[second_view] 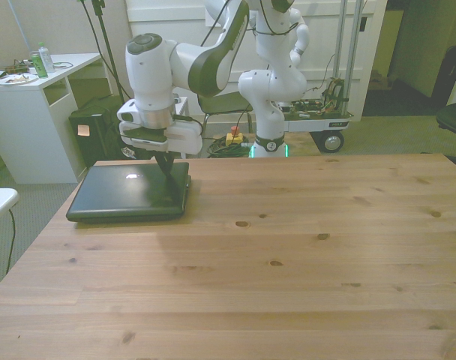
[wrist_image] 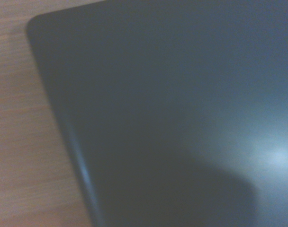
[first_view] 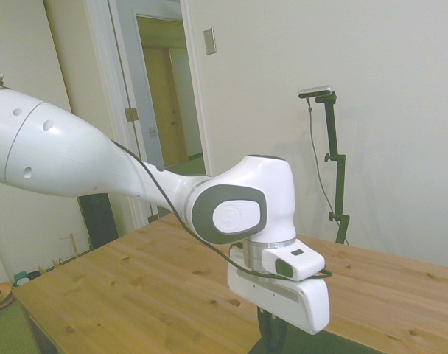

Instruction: Close the laptop

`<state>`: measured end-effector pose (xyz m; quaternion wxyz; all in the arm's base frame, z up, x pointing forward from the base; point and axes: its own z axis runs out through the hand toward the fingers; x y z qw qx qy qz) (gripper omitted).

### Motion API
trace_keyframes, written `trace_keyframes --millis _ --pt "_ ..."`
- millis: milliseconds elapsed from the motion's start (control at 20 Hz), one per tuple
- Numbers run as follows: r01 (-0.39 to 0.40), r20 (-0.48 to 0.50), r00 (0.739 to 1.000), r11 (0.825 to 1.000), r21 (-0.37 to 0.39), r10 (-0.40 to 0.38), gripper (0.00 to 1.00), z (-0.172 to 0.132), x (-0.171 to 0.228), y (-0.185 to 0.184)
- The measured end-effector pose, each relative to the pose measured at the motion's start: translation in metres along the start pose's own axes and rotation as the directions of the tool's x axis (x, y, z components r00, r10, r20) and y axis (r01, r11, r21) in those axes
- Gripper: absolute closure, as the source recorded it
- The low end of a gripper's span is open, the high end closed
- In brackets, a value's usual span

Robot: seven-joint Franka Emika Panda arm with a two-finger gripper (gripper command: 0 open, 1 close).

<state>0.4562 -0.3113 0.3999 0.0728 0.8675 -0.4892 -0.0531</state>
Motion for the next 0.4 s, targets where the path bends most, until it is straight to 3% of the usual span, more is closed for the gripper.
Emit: trace_keyframes --millis 350,400 --pt "0.011 -0.026 1.000 1.000 0.001 -0.011 1.00 -0.016 -0.006 -0.047" --pt "0.021 -0.029 0.999 1.000 0.012 -0.021 0.00 -0.023 -0.010 -0.051"
